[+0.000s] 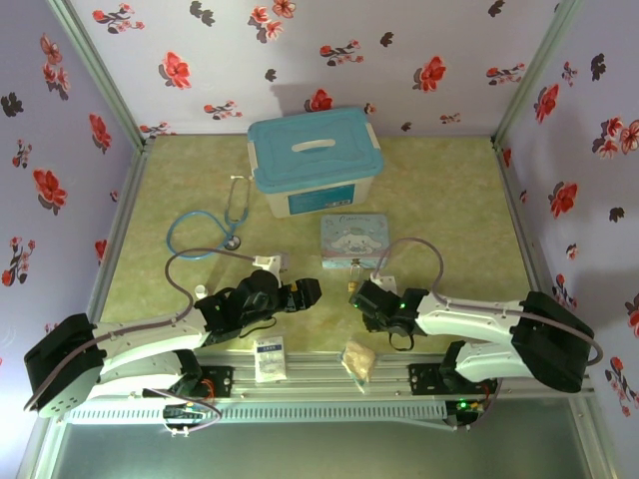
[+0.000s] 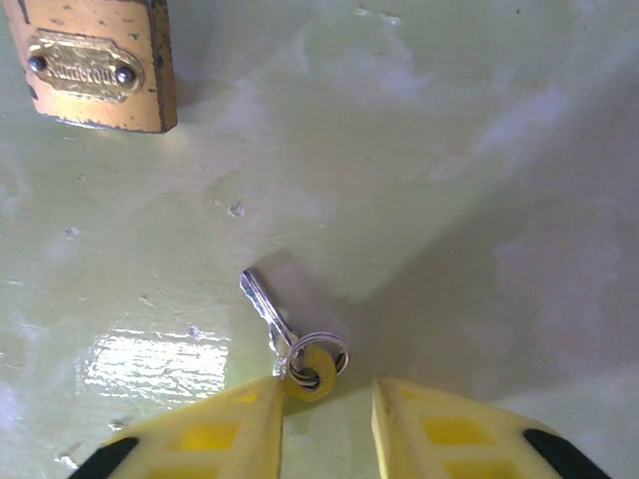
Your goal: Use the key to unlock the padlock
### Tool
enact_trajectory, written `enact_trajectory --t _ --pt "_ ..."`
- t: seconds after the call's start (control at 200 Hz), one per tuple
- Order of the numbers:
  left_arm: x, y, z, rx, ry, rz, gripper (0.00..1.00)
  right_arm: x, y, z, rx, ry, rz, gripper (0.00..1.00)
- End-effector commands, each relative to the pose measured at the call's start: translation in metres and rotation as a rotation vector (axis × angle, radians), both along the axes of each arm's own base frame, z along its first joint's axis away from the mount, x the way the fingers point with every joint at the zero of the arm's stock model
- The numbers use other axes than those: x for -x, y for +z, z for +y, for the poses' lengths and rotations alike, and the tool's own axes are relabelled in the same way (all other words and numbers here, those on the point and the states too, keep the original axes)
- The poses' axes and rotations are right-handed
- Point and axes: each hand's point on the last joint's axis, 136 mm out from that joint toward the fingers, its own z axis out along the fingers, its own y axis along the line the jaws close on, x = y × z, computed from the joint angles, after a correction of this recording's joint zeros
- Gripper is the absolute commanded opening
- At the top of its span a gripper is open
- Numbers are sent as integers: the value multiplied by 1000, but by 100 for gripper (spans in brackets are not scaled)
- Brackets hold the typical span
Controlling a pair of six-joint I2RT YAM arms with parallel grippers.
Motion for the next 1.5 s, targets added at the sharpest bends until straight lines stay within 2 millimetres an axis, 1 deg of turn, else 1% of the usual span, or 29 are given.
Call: enact_trajectory --t 0.0,0.18,0.275,0.355,0.455,0.57,0.62,0.74,0.855,0.955,1.175,1.29,1.45,1.495 --pt "-6 7 -2 3 8 -31 85 -8 -16 8 -18 25 -14 26" --pt "-7 7 -2 0 7 -33 85 -13 -20 10 -43 42 -7 26" --pt "-7 8 -3 0 6 -35 85 -15 -21 8 -78 54 4 32" --pt "-7 8 -3 1 5 -36 85 -17 -20 6 -70 66 8 32" --pt "-6 8 -3 2 4 -38 85 -17 -24 0 -4 77 23 29" --pt "-8 9 -3 2 4 -43 85 -19 -33 2 32 88 43 26" --pt "-8 9 -3 0 4 -43 85 -21 -36 3 37 85 43 24" --pt "-8 9 -2 -8 1 -45 85 -23 -38 9 13 100 38 14" --pt "-10 6 0 -20 7 -42 85 -23 -31 14 -17 131 21 6" --pt "-12 5 -1 -29 5 -44 85 -23 -21 17 -52 153 -4 0" --pt "-13 -1 -13 -15 -23 -28 82 -21 -1 24 -150 183 -50 0" --pt "-12 2 -17 0 -34 -31 81 -19 7 26 -205 180 -75 0" --pt "-12 8 -21 29 -37 -47 79 -19 10 24 -256 164 -90 0" --pt "-13 9 -23 33 -40 -52 79 -18 13 27 -287 179 -98 0"
